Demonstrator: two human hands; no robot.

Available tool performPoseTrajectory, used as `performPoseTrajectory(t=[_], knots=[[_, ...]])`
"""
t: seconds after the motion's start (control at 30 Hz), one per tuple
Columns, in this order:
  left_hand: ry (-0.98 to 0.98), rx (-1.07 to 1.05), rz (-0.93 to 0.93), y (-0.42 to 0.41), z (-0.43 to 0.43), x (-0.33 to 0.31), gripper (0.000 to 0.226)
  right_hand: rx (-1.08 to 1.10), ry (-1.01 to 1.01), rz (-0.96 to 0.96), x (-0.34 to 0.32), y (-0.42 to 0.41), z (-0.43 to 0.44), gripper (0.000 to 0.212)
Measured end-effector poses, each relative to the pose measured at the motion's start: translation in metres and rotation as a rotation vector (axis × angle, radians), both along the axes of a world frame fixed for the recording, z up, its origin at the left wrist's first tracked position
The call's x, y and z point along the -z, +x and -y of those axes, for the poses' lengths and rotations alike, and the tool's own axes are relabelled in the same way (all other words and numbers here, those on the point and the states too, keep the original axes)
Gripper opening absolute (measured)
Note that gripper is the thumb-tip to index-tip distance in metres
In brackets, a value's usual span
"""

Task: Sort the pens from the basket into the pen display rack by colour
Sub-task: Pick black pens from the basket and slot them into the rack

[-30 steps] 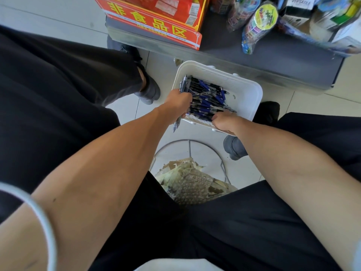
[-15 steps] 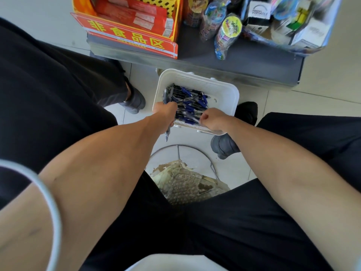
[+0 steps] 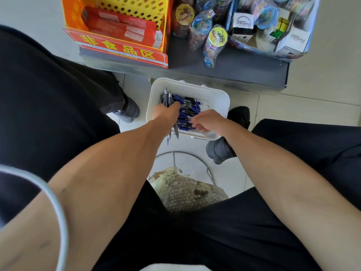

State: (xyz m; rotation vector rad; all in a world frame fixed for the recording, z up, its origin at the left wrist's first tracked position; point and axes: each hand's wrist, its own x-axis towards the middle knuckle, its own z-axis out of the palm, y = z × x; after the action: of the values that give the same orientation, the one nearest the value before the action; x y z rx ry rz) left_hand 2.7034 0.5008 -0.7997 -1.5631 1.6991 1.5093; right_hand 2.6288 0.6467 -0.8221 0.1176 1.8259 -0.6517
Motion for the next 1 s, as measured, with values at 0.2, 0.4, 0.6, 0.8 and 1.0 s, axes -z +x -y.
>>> performPoseTrajectory(t=[0.2, 0.4, 0.6, 0.8, 1.0], knots=[[0.182, -0.249, -0.075, 0.002, 0.002, 0.004, 0.012, -0.524, 0.211, -0.339, 0.029, -0.001, 0.003, 0.023], [0.162, -0.153, -0.037, 0.005, 0.01, 0.006, 0.015, -0.812, 0.314, -0.262, 0.041, -0.004, 0.013, 0.027], [0.153, -0.127, -0.017, 0.008, 0.019, 0.01, 0.006, -0.741, 0.369, -0.2, 0.044, -0.002, 0.016, 0.046], [0.157, -0.11, -0.006, 0.011, 0.018, 0.012, 0.003, -0.657, 0.323, -0.154, 0.042, -0.001, 0.014, 0.038], [0.133, -0.087, -0.016, 0.012, 0.02, 0.009, 0.004, -0.522, 0.225, -0.188, 0.038, 0.007, 0.008, 0.013]])
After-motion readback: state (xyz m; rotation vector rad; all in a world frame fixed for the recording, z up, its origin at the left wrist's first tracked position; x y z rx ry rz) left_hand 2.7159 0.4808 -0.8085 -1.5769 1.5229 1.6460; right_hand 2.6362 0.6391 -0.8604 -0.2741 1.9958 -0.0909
